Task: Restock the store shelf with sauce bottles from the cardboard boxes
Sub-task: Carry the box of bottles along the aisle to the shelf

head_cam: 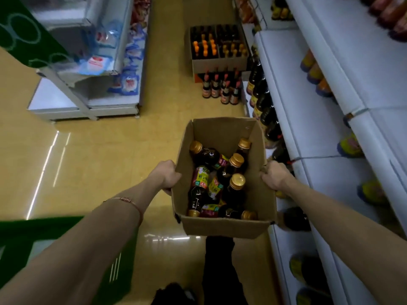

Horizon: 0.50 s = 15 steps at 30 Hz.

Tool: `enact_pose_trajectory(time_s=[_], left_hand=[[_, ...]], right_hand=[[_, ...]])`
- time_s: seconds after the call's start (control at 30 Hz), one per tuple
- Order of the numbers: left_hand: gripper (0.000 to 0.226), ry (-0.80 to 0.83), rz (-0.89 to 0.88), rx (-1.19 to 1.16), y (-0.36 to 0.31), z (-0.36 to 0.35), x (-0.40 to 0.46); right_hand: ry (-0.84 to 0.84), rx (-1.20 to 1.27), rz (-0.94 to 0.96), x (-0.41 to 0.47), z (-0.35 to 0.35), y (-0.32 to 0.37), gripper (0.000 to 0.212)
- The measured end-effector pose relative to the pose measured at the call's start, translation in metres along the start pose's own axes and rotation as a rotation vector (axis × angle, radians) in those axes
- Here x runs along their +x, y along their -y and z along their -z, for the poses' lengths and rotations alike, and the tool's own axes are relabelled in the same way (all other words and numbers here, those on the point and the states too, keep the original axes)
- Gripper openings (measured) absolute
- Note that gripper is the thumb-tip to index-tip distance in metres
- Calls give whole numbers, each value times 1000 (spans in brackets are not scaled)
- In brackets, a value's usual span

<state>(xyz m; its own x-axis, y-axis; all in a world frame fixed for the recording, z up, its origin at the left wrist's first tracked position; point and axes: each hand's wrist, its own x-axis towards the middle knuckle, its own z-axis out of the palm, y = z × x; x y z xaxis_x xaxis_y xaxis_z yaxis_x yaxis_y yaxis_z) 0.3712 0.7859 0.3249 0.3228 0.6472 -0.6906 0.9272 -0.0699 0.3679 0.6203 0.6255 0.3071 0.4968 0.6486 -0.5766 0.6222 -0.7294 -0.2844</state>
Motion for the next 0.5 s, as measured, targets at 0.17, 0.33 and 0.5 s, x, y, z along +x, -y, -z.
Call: enact_pose_trajectory(time_s=[0.17, 0.33, 0.5], left_hand=[[17, 21, 47, -43, -37, 38, 90], [19, 48, 67, -93, -71, 83, 177], [23, 131, 46, -42, -97, 133, 281]], right_hand=[[71, -99, 48, 109, 40, 21, 26], [75, -65, 23, 202, 86, 52, 23], [86, -5, -77, 289, 108, 84, 18]])
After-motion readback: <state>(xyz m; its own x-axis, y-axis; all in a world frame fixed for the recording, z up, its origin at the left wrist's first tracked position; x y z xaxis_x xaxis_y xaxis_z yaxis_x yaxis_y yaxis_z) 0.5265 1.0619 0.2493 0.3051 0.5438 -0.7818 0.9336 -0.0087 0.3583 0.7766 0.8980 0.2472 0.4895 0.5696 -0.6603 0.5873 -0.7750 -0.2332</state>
